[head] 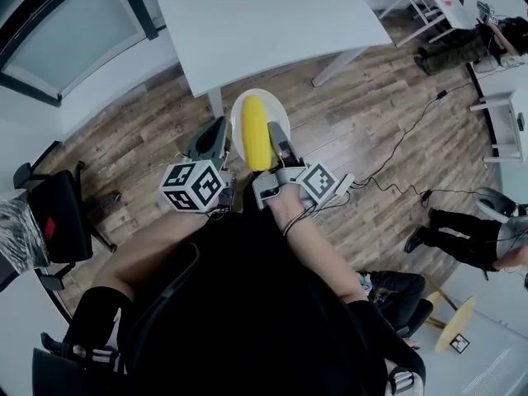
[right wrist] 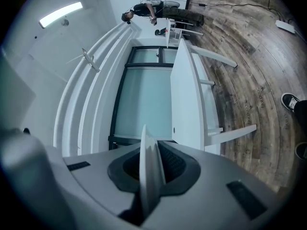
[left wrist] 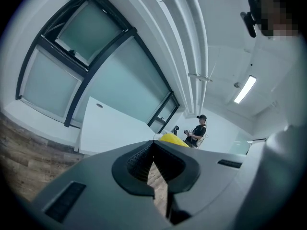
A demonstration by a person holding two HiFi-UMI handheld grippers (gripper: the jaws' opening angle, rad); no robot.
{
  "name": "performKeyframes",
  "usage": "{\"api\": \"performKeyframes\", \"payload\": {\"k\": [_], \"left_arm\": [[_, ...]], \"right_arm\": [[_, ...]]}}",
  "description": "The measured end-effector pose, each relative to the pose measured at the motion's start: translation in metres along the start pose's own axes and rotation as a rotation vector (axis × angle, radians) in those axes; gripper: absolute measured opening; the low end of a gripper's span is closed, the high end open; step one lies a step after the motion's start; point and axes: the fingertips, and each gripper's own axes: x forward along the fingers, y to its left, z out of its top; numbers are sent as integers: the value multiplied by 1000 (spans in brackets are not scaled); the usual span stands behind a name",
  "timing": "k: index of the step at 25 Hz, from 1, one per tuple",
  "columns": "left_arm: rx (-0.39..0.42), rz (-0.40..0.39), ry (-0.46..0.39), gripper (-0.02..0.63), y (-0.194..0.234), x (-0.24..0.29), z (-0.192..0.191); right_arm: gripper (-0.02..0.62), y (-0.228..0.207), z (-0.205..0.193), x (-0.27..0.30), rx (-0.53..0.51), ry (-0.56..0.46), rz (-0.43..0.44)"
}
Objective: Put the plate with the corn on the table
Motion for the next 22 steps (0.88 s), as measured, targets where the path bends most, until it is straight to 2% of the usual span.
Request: {"api": "performKeyframes", "payload": {"k": [10,16,22], "left_arm": [[-20,54,-38,2,-5,102,20],[-35,82,-56,2,-16,160,24],[-54,123,-70,2,-20,185,27]], "right_arm": [[31,2,84,75,-29,75,11],[31,1,136,107,-13,105,16],[31,2,159,126,-13,149,17]]}}
